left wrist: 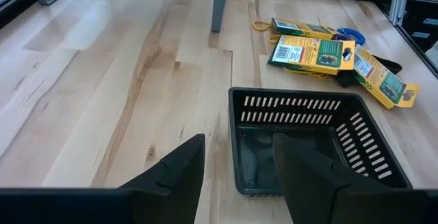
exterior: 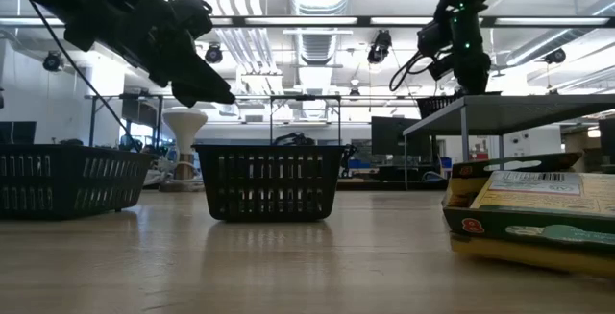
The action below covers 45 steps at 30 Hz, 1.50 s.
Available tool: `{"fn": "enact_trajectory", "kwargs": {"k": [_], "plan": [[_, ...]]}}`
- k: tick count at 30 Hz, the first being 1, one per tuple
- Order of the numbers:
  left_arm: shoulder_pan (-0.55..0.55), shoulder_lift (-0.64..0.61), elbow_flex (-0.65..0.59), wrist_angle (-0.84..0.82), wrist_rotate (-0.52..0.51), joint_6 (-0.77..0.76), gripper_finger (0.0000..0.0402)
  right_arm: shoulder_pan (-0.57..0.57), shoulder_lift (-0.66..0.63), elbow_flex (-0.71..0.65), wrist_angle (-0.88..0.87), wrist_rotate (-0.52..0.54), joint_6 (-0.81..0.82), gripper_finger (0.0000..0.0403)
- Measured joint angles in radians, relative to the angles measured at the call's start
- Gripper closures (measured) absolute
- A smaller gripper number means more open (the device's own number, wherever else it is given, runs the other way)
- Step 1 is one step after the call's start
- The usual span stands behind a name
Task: Pick & Place Office Desk Supplies
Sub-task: Put the black bin on the shelf
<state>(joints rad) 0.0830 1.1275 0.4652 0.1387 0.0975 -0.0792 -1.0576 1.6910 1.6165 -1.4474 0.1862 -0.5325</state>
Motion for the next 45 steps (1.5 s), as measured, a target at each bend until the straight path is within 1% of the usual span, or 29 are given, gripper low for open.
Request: {"fn": "enact_trajectory", "kwargs": {"k": [6, 10, 12, 15, 17, 19, 20, 23, 24, 25, 31, 34, 38, 42, 45], "plan": [[0.0, 0.0, 0.0, 0.0, 0.0, 0.0, 0.0225, 0.0, -0.011, 0.0, 0.024, 0.011, 0.015, 0.0307], [0.0, 0.0, 0.0, 0.0, 0.0, 0.0, 0.0225, 0.008, -0.013, 0.0, 0.042, 0.093, 0.05, 0.0265], [0.0, 0.0, 0.0, 0.0, 0.0, 0.0, 0.0225, 0.014, -0.024, -0.001, 0.048, 0.123, 0.074, 0.0249], [0.0, 0.0, 0.0, 0.003, 0.0, 0.0, 0.0225, 0.028, -0.061, 0.013, 0.049, 0.127, 0.114, 0.0237], [0.0, 0.0, 0.0, 0.007, 0.0, 0.0, 0.0225, 0.044, -0.094, 0.033, 0.052, 0.103, 0.137, 0.0236], [0.0, 0.0, 0.0, 0.008, 0.0, -0.001, 0.0225, 0.06, -0.13, 0.046, 0.053, 0.052, 0.156, 0.0235], [0.0, 0.0, 0.0, 0.01, 0.0, -0.006, 0.0225, 0.065, -0.148, 0.047, 0.056, 0.003, 0.169, 0.0234], [-0.004, 0.0, 0.0, 0.011, 0.0, -0.008, 0.0225, 0.073, -0.2, 0.015, 0.071, -0.223, 0.194, 0.0232], [-0.006, 0.0, 0.0, 0.011, 0.0, -0.008, 0.0225, 0.08, -0.216, -0.004, 0.079, -0.28, 0.202, 0.023], [-0.008, 0.0, 0.0, 0.011, 0.0, -0.008, 0.0225, 0.088, -0.228, -0.022, 0.086, -0.312, 0.211, 0.0228], [-0.019, 0.0, 0.0, 0.011, 0.0, -0.008, 0.0225, 0.147, -0.264, -0.154, 0.157, -0.307, 0.227, 0.0223], [-0.019, 0.0, 0.0, 0.011, 0.0, -0.008, 0.0225, 0.179, -0.269, -0.208, 0.213, -0.27, 0.225, 0.0227], [-0.019, 0.0, 0.0, 0.011, 0.0, -0.008, 0.0225, 0.201, -0.269, -0.253, 0.266, -0.181, 0.219, 0.0233], [-0.019, 0.0, 0.0, 0.012, 0.0, -0.008, 0.0225, 0.2, -0.268, -0.286, 0.268, -0.182, 0.19, 0.025], [-0.019, 0.0, 0.0, 0.012, 0.0, -0.008, 0.0225, 0.201, -0.268, -0.311, 0.259, -0.183, 0.151, 0.0278]]}}
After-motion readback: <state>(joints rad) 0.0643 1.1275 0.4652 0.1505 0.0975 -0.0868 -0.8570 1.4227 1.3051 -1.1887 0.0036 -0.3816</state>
